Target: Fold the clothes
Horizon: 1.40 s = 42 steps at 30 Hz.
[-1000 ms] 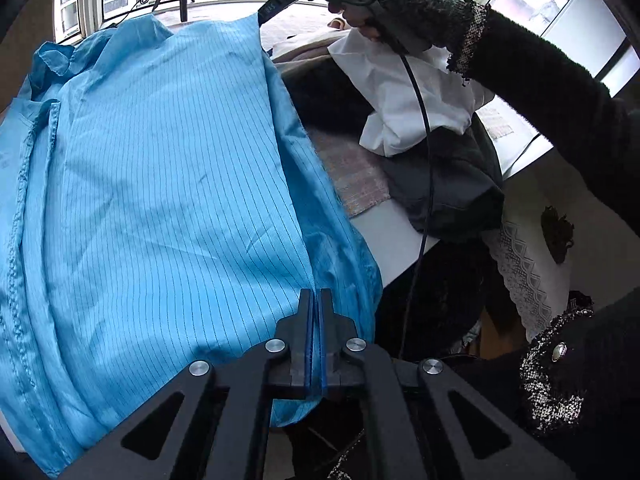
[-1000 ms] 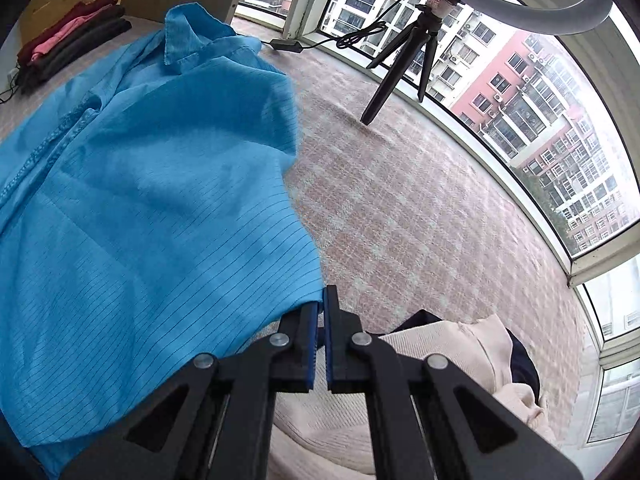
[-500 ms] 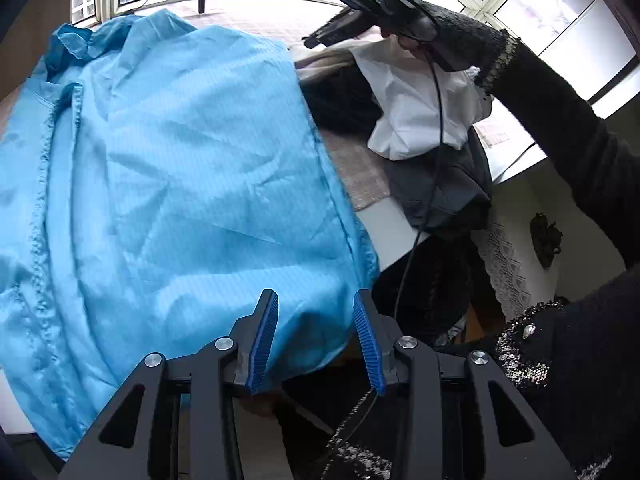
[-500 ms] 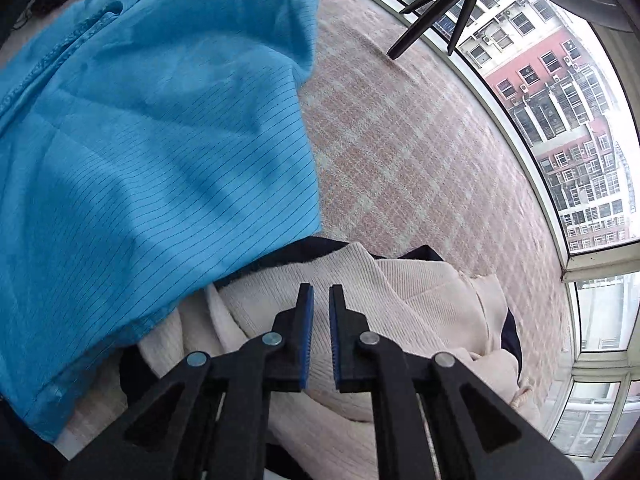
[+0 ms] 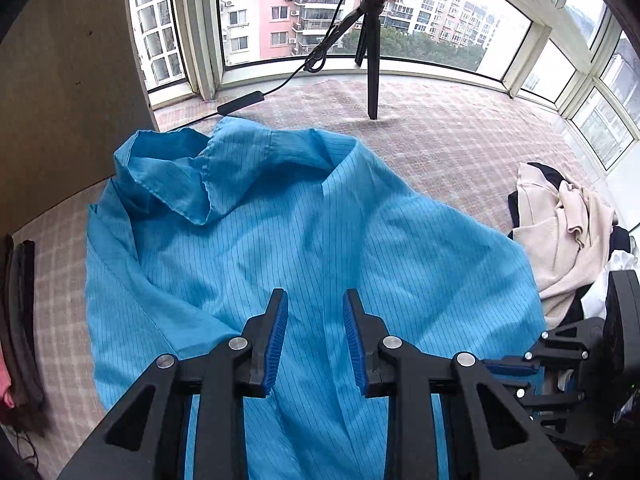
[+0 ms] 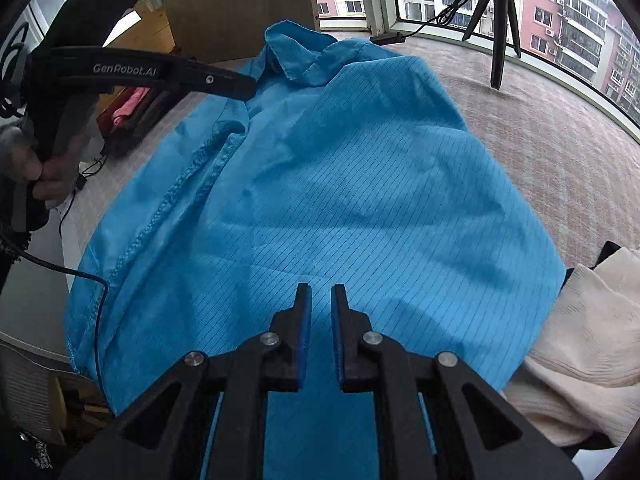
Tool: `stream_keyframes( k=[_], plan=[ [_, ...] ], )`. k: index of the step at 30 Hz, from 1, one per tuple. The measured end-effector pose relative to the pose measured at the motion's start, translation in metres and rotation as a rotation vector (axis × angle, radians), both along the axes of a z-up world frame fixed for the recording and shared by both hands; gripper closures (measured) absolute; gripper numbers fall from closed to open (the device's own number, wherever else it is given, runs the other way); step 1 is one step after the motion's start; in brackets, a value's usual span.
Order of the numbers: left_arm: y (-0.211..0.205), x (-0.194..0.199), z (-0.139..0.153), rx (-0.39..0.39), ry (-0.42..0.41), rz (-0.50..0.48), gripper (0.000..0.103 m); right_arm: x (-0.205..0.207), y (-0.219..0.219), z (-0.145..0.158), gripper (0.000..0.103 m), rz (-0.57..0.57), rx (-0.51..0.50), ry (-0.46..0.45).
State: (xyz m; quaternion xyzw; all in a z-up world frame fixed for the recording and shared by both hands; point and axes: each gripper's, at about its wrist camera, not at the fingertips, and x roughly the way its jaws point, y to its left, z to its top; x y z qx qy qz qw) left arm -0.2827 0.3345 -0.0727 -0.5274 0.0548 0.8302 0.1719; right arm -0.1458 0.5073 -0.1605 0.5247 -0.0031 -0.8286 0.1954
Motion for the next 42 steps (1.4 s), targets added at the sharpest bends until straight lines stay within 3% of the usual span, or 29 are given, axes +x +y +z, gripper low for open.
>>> stream_keyframes(
  k=[3,7,14,19,22,25,28,29,33,35,38,41,42],
  plan=[
    [0.001,-0.046,-0.023,-0.009,-0.032,-0.026,0.095,0.002,-0.001,-0.022,0.097,-0.038,0.006,-0.011],
    [0.006,-0.089,-0.064,0.034,-0.149,-0.1,0.095,0.002,0.0,-0.023,0.101,-0.048,0.02,-0.015],
    [0.04,-0.131,-0.073,-0.012,-0.07,-0.19,0.092,-0.001,-0.006,-0.022,0.1,-0.046,0.077,-0.032],
    [0.044,-0.188,-0.039,0.023,0.115,-0.132,0.093,-0.003,-0.01,-0.022,0.1,-0.045,0.114,-0.045],
    [0.044,-0.205,-0.026,0.046,0.122,-0.146,0.093,-0.005,-0.006,-0.023,0.1,-0.056,0.09,-0.056],
    [0.04,-0.2,-0.011,0.041,0.117,-0.209,0.091,-0.004,-0.009,-0.022,0.1,-0.055,0.11,-0.05],
    [0.03,-0.179,0.007,0.096,0.116,-0.262,0.085,-0.005,-0.009,-0.024,0.1,-0.06,0.114,-0.049],
    [0.033,-0.171,0.003,0.071,0.103,-0.285,0.074,-0.006,-0.008,-0.024,0.1,-0.062,0.108,-0.052],
    [0.037,-0.145,-0.016,0.01,0.052,-0.352,0.073,-0.006,-0.005,-0.025,0.1,-0.057,0.096,-0.054],
    [0.034,-0.143,-0.024,-0.02,0.029,-0.316,0.077,-0.004,-0.006,-0.026,0.1,-0.05,0.098,-0.046],
    [0.02,-0.139,-0.019,0.109,-0.021,-0.303,0.078,-0.004,-0.005,-0.026,0.1,-0.059,0.086,-0.065],
    [0.016,-0.141,-0.019,0.08,0.006,-0.282,0.077,-0.002,-0.009,-0.024,0.1,-0.057,0.12,-0.083],
    [0.013,-0.147,-0.021,0.124,-0.024,-0.263,0.077,-0.001,-0.013,-0.024,0.1,-0.046,0.147,-0.074]
  ],
)
